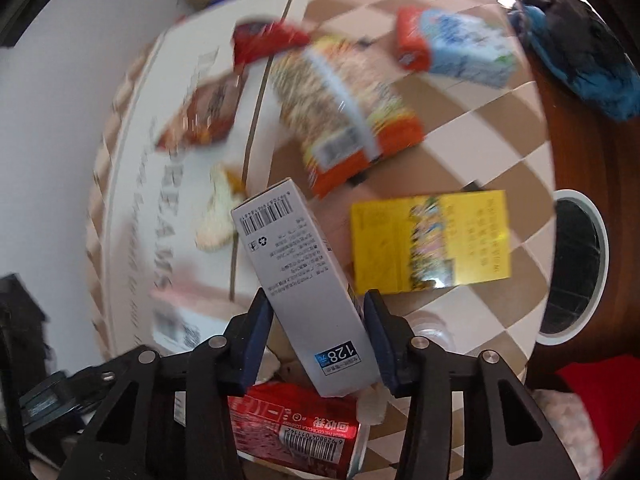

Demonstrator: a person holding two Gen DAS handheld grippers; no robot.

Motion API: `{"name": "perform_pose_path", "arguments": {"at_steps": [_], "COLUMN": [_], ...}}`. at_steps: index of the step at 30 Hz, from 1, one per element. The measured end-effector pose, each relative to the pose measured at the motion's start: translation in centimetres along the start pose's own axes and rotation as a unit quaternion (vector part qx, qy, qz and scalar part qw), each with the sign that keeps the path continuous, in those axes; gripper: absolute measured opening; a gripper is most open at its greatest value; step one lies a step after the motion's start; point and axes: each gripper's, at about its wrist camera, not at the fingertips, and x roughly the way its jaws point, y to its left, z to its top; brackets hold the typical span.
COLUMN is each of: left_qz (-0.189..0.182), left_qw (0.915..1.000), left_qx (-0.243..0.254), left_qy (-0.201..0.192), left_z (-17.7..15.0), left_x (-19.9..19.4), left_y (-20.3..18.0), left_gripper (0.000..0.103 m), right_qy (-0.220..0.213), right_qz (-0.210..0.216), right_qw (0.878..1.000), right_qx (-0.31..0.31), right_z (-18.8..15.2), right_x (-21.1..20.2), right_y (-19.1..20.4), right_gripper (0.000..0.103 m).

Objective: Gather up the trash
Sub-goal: 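Grasp the white box with the right tool while the left tool grasps a white barcode box, then carry both white boxes over the trash bin with both tools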

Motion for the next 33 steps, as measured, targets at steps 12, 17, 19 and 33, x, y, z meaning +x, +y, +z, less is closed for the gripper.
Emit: {"name": "perform_pose_path", "arguments": {"at_steps": [12, 17, 19, 33], "left_qz": [0.044, 0.122, 0.161, 0.228], "left_qw": [0.9990, 0.9830, 0.9668, 0.9400], "left_qx": [-0.003, 0.133, 0.196, 0.228], "left_qy": [-0.009, -0.035, -0.033, -0.110], "left_z": [3.7, 6.4, 7.6, 8.4], "left_x": [1.3, -0.3, -0.1, 0.1], "left_y": [-3.9, -5.3, -6.7, -5.2], "left_gripper": [0.052, 0.052, 0.057, 0.043], "right_qy": [-0.009, 0.009, 0.014, 0.016], "right_qz": [-0.025, -0.011, -0.003, -0.020], "right_qw": [0.999, 1.000, 1.000, 1.000], "right_qx": [0.020, 0.002, 0.001, -0.006], "right_z": [0.4, -0.6, -0.7, -1.2], "right_x": [-1.4, -0.4, 0.2, 2.3], "right_y": [-3.2, -2.1, -1.6, 0.1], "right_gripper": [0.042, 0.042, 0.042, 0.042]}}
